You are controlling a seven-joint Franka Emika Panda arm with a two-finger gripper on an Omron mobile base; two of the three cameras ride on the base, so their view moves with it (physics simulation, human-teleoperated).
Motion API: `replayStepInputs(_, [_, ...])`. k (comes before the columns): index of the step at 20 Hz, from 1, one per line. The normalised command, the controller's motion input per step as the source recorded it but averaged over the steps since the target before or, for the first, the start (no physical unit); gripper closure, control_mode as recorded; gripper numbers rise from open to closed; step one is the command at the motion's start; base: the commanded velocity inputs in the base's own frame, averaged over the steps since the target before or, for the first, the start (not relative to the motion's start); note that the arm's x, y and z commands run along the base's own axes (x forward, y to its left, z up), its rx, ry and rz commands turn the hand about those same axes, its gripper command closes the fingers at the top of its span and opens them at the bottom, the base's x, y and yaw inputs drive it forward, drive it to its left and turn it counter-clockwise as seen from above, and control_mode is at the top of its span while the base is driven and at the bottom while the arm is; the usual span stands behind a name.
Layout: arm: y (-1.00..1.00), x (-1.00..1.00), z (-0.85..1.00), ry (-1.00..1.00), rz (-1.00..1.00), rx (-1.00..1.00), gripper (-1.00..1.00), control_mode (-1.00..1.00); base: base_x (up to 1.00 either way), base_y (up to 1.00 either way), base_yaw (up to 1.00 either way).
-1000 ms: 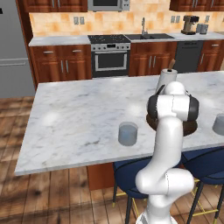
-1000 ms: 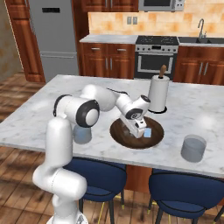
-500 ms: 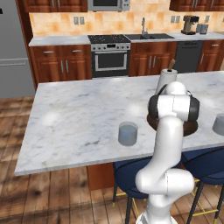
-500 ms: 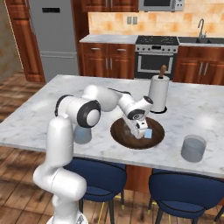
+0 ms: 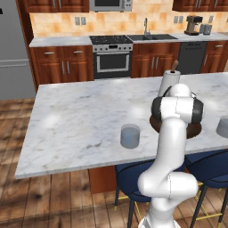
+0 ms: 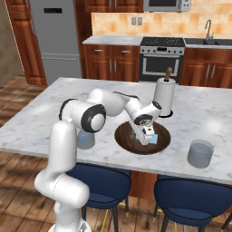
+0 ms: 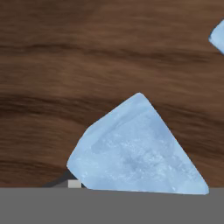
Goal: There are four ice cubes in the ice bowl. Place two ice cubes in each glass of water.
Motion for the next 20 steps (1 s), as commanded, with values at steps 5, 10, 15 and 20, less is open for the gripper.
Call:
replayStepInputs(5, [0.15,-0.03,-0.4,0.02,-0.06,0.02,1.0,-1.0,0.0,0.0,0.0])
replayStepInputs(10, [0.29,0.01,-0.35,0.0,-0.06,0.0,1.0,-1.0,0.0,0.0,0.0])
replayStepInputs(15, [0.04,0.0,-0.03,0.0,-0.06,0.0,1.0,-1.0,0.0,0.0,0.0])
replayStepInputs(20, [0.0,0.0,0.16,0.0,-0.07,0.01,1.0,-1.0,0.0,0.0,0.0])
